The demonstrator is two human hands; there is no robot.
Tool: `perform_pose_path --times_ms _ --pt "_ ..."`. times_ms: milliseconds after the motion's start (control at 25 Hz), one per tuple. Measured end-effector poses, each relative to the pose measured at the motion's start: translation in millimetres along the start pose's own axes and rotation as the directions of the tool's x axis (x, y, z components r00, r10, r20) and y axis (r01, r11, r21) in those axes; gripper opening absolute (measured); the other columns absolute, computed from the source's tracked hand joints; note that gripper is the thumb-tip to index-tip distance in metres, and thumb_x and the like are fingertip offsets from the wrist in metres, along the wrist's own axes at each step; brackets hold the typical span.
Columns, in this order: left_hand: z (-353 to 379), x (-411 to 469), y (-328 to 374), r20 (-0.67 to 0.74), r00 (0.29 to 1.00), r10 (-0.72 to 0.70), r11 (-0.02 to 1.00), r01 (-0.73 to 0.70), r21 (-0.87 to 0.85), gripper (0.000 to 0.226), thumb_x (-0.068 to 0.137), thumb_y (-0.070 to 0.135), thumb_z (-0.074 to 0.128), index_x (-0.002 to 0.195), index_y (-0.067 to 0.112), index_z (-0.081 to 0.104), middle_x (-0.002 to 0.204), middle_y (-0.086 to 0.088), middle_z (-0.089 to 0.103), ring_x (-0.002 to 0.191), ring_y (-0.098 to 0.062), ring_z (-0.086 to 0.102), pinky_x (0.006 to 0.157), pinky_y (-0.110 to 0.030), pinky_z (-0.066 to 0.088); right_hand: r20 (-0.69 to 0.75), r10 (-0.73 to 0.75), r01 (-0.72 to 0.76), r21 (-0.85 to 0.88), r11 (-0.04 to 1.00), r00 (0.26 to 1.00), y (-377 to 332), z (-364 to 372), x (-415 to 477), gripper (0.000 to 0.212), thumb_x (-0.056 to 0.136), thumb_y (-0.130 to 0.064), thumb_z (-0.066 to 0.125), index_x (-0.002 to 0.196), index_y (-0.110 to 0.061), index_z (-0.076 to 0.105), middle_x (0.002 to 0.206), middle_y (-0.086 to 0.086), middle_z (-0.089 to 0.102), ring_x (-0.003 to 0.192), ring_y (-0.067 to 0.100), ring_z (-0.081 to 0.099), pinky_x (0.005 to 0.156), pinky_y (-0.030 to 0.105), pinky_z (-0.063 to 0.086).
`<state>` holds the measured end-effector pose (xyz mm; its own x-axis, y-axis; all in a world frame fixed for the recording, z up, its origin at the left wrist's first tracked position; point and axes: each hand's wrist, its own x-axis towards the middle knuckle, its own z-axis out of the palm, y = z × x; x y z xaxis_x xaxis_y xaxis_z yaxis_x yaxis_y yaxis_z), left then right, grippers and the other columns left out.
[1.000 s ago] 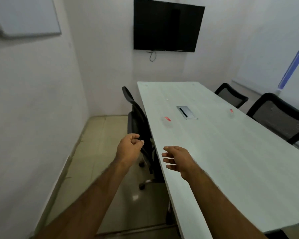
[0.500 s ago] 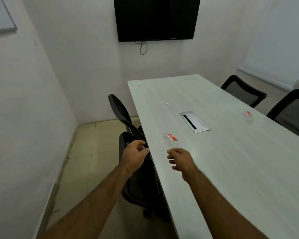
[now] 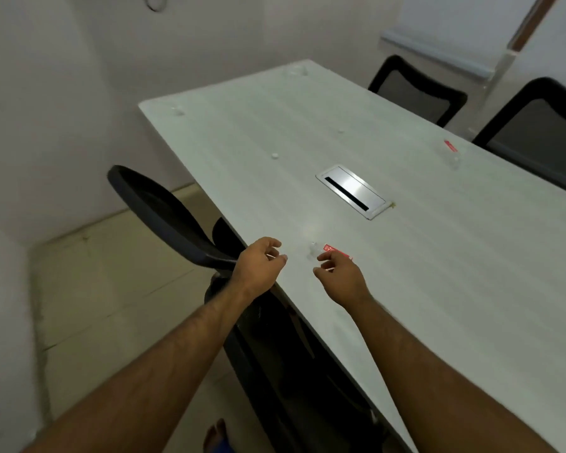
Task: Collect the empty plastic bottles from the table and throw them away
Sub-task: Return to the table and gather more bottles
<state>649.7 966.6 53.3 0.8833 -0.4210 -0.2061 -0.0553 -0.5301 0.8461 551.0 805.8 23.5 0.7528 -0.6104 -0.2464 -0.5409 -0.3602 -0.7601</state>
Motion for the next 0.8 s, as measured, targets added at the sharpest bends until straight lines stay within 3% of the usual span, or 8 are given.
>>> perform_pose_path --times_ms 80,200,360,440,600,680,800 --pt "-5 37 -4 0.089 0.996 0.009 0.998 -0.014 0.054 0.032 0.089 0.029 0.065 0.119 0.018 0.063 0.110 0.000 0.066 0.096 -0.017 0.063 0.078 -0.027 0.052 -0.053 0.007 -0.014 -0.127 0.992 0.999 -5 15 16 0.034 0.085 -0.027 0.069 0.118 -0.022 0.067 0.111 -0.001 0.068 0.099 0.018 0.062 0.088 0.032 0.050" --pt "-7 73 -4 0.187 0.982 0.011 0.993 -0.033 0.117 0.033 0.088 0.029 0.065 0.118 0.017 0.063 0.110 -0.002 0.068 0.095 -0.019 0.064 0.081 -0.030 0.052 -0.094 0.058 -0.079 -0.240 0.968 0.994 0 23 35 0.048 0.084 -0.028 0.068 0.132 -0.021 0.063 0.134 0.001 0.063 0.124 0.026 0.056 0.103 0.038 0.046" --pt "-5 105 -4 0.321 0.947 0.019 0.975 -0.089 0.205 0.037 0.088 0.031 0.067 0.122 0.018 0.062 0.116 -0.002 0.064 0.102 -0.021 0.064 0.088 -0.035 0.053 -0.138 0.145 -0.165 -0.145 0.976 0.980 1 30 71 0.051 0.085 -0.030 0.069 0.134 -0.017 0.062 0.136 0.006 0.064 0.124 0.029 0.058 0.104 0.041 0.047" --pt "-1 121 -5 0.390 0.921 0.012 0.962 -0.117 0.245 0.039 0.087 0.032 0.068 0.124 0.019 0.062 0.118 -0.002 0.062 0.105 -0.021 0.063 0.090 -0.035 0.053 -0.138 0.111 -0.147 -0.281 0.948 0.984 2 37 90 0.054 0.086 -0.031 0.068 0.137 -0.015 0.059 0.137 0.007 0.062 0.126 0.030 0.055 0.105 0.040 0.044" --pt "5 162 -12 0.456 0.890 0.006 0.952 -0.145 0.269 0.040 0.088 0.031 0.067 0.125 0.019 0.061 0.120 -0.001 0.061 0.106 -0.020 0.062 0.091 -0.035 0.053 -0.065 0.167 -0.170 -0.634 0.755 0.984 7 55 122 0.047 0.089 -0.020 0.054 0.135 -0.015 0.053 0.135 0.006 0.059 0.132 0.031 0.048 0.112 0.045 0.033" --pt "8 188 -18 0.501 0.866 0.009 0.946 -0.169 0.275 0.037 0.088 0.028 0.067 0.123 0.020 0.062 0.120 -0.001 0.061 0.102 -0.018 0.061 0.090 -0.034 0.053 -0.060 0.201 -0.190 -0.658 0.729 0.978 7 63 136 0.038 0.086 -0.010 0.051 0.123 -0.014 0.057 0.123 0.008 0.064 0.117 0.031 0.057 0.101 0.040 0.040" --pt "7 236 -31 0.545 0.838 -0.007 0.950 -0.164 0.265 0.032 0.088 0.024 0.066 0.120 0.020 0.064 0.118 -0.002 0.063 0.098 -0.016 0.061 0.079 -0.029 0.052 -0.104 0.209 -0.232 -0.516 0.824 0.972 -12 78 163 0.034 0.089 -0.018 0.056 0.122 -0.013 0.061 0.118 0.011 0.066 0.107 0.033 0.062 0.085 0.037 0.049"
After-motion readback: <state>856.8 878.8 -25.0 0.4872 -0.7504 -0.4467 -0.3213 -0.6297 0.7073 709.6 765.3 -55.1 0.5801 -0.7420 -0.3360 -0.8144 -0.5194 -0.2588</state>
